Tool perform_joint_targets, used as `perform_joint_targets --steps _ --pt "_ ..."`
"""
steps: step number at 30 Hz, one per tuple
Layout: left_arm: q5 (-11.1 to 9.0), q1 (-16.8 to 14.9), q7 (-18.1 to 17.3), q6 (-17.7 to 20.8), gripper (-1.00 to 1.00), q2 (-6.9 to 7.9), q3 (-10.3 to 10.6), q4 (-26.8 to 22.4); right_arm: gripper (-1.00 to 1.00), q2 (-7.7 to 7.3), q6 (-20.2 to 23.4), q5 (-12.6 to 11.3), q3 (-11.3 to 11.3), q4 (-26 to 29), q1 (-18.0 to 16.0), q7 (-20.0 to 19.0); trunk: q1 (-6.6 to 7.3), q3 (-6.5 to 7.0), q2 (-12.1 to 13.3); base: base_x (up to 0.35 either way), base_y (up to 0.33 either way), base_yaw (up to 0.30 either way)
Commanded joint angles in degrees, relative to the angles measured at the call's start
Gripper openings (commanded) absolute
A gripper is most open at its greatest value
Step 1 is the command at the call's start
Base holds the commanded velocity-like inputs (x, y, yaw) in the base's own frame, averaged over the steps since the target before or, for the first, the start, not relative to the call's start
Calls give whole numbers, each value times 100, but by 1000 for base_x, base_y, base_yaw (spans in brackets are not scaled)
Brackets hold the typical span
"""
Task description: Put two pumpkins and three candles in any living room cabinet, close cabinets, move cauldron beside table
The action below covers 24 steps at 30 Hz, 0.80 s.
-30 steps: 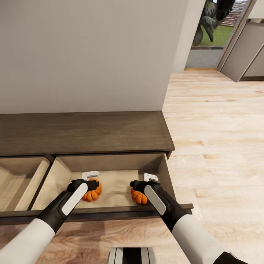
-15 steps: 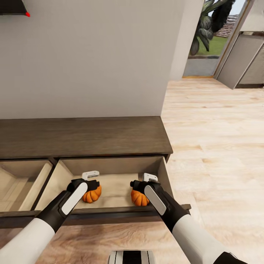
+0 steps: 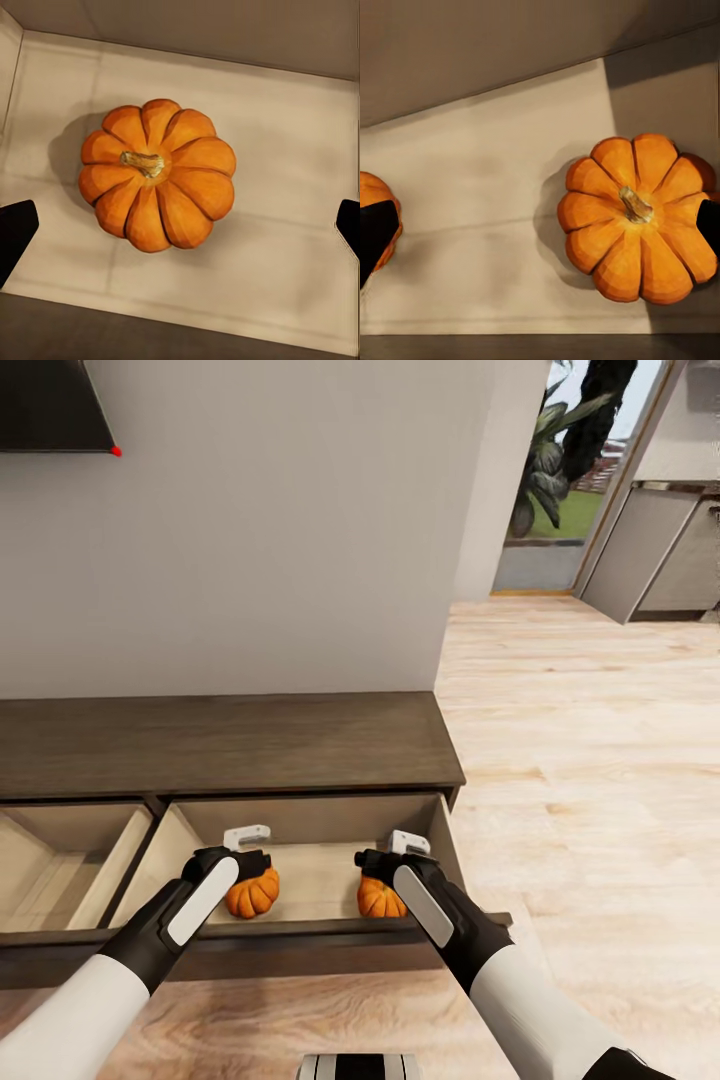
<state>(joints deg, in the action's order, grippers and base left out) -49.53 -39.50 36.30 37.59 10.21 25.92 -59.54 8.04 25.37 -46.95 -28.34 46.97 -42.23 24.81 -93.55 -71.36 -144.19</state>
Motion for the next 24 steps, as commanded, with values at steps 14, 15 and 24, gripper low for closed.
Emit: perform_joint_targets --steps 14,15,24 --pt "-46 -5 85 -6 100 3 21 -36 100 -5 -198 -51 -23 55 -4 37 37 306 17 0 0 0" --pt "-45 -5 86 -6 100 2 22 -37 100 -7 -199 -51 -23 56 -4 36 39 328 18 0 0 0" --pt "-27 -5 90 -6 100 7 22 -82 100 -8 -199 -51 -23 58 0 33 63 527 30 0 0 0"
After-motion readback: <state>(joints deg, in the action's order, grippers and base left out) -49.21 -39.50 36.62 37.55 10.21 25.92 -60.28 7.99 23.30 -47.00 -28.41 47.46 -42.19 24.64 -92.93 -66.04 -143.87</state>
